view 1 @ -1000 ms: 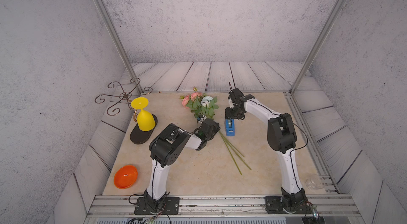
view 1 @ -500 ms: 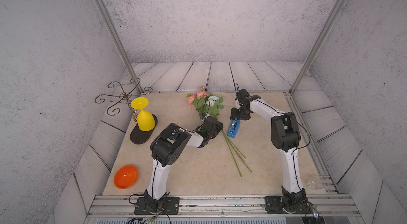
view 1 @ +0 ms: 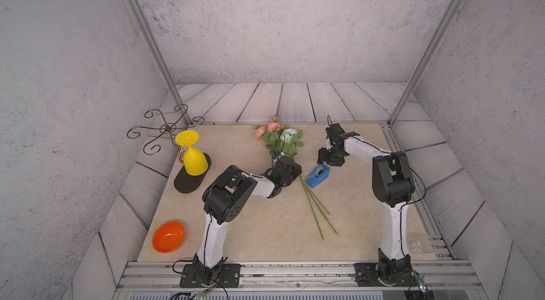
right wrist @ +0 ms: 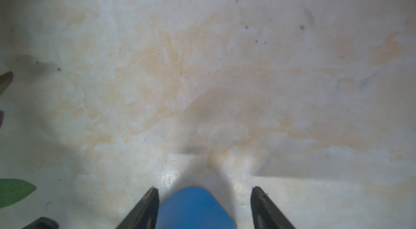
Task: Wrap bouquets with tape
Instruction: Adjust the Tape Cutter at the center of the board.
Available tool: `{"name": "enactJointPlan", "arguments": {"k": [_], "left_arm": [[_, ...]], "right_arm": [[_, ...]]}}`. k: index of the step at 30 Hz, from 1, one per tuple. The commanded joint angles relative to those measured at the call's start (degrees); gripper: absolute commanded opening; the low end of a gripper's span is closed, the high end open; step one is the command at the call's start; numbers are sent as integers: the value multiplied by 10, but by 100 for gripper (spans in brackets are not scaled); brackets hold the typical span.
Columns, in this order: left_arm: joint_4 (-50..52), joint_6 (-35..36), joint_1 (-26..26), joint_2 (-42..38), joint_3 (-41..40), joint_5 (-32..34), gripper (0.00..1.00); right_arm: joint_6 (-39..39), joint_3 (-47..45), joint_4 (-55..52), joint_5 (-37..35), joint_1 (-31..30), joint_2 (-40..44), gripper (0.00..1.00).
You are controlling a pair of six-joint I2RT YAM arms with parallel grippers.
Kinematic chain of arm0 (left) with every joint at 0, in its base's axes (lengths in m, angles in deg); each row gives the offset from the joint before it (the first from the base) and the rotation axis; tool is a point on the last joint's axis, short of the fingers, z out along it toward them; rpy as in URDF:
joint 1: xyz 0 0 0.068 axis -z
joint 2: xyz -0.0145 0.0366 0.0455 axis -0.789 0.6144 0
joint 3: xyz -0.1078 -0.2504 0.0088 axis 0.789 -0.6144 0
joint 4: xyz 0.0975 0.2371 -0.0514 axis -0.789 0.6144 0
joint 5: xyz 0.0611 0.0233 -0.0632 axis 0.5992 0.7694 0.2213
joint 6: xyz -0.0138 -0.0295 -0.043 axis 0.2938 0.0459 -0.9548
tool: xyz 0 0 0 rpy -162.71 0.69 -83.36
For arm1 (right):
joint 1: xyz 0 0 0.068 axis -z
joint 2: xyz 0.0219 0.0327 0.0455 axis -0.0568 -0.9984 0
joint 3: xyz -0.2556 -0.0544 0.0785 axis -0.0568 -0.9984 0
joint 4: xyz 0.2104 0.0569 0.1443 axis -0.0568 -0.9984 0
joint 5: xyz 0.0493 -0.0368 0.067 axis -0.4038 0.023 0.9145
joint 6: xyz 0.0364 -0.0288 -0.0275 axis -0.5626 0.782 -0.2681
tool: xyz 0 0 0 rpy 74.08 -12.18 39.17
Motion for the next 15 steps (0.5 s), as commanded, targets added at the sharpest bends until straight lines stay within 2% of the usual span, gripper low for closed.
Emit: {"name": "enactJointPlan", "arguments": {"k": [1,2,4,5,6,8,12,15], "left_arm": [[-5,43,-3,-19,22,-10,0],[-5,47,-3,-20,23,-12,0],[0,52,-3,-23,24,-11,0],[3,54,-3,-25,25,-12,0],[6,57,-2,-27,23,-13,0],[12,64,0,-33,19,-10,0],[-9,69,1,-39,8,-6,0],[-59,77,-1,-42,-5,-8,0]], "right_arm": [[14,8,5,-9,8,73,70],[27,-1,10,-17,8,90,76],[54,-52,52,-41,12,148,79],[58,-84,79,-57,14,179,85],[59,-122,113,-70,18,212,99],[43,-171,156,-67,32,265,99],[50,-201,115,134,65,297,99],[29,-296,187,265,64,345,95]]}}
